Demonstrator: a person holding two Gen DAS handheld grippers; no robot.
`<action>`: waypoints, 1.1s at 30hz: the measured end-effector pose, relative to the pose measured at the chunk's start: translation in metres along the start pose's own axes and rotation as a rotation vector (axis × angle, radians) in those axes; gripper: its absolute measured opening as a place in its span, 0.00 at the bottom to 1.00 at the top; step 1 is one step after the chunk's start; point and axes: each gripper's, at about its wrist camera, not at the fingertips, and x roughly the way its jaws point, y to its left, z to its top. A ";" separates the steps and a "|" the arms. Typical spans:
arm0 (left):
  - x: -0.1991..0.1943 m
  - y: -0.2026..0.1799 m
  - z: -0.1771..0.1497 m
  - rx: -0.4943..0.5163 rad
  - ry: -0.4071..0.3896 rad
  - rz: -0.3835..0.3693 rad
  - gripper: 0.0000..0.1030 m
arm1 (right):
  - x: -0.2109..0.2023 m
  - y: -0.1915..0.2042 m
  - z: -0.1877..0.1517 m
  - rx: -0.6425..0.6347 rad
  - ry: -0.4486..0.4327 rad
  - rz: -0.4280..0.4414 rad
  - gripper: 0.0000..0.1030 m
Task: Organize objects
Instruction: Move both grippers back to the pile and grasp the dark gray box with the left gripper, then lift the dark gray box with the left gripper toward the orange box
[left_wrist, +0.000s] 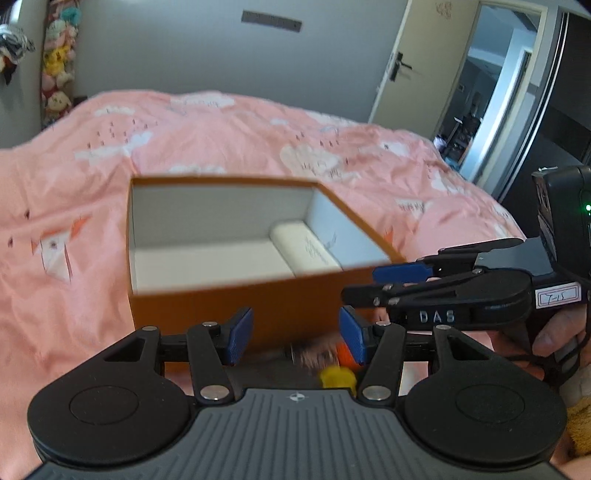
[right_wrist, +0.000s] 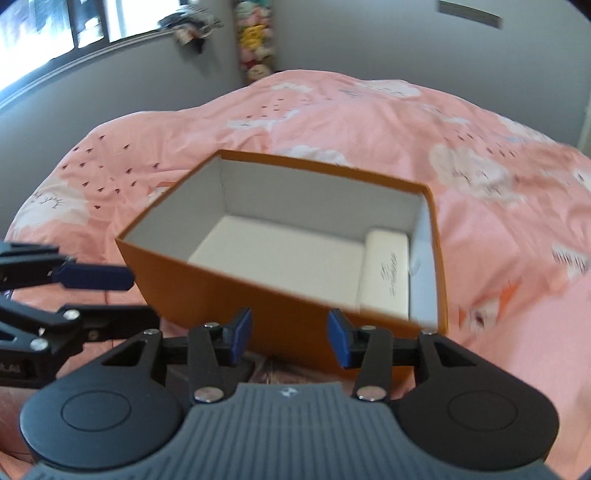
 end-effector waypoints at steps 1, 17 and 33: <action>0.001 0.001 -0.005 -0.001 0.019 -0.003 0.61 | 0.000 0.001 -0.007 0.016 0.001 -0.011 0.47; 0.015 0.062 -0.028 -0.431 0.136 -0.005 0.69 | 0.032 0.000 -0.037 0.235 0.115 0.002 0.46; 0.068 0.090 -0.042 -0.642 0.284 -0.017 0.70 | 0.067 0.013 -0.038 0.187 0.162 0.012 0.31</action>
